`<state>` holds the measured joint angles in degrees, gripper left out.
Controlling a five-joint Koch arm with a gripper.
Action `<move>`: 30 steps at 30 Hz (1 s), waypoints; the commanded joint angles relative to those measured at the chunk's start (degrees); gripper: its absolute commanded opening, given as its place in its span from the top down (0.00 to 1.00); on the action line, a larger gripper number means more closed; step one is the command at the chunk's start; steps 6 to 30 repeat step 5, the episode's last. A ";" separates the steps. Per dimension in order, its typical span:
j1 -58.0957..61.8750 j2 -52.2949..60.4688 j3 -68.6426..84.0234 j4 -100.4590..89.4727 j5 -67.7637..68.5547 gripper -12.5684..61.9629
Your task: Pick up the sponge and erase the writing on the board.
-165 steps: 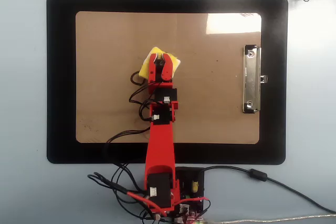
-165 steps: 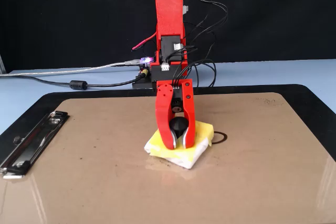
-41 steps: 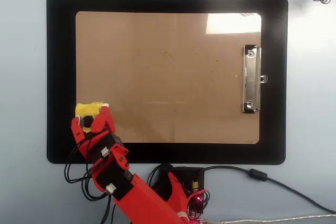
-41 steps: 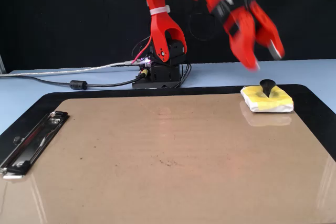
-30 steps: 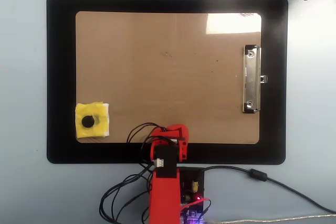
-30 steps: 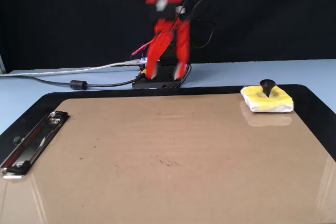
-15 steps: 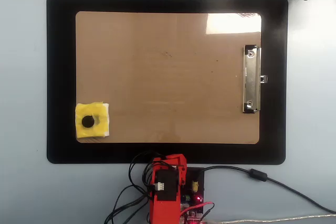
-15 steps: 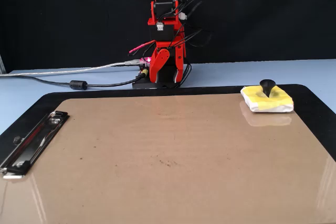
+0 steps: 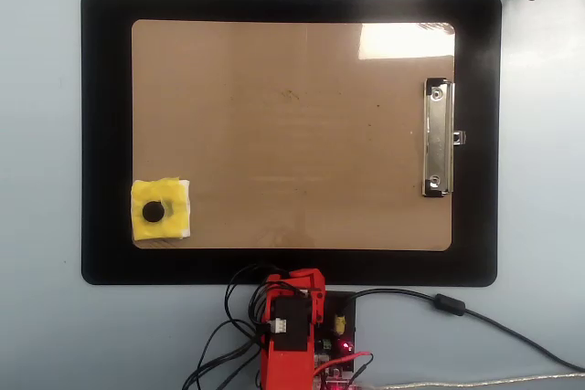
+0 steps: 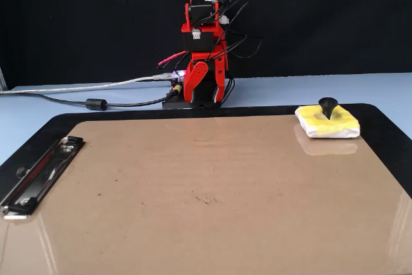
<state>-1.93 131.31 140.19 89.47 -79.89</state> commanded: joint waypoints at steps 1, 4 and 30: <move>-0.62 3.34 0.79 6.50 -0.62 0.37; -0.53 3.34 0.79 6.50 -0.70 0.37; -0.53 3.34 0.79 6.50 -0.70 0.37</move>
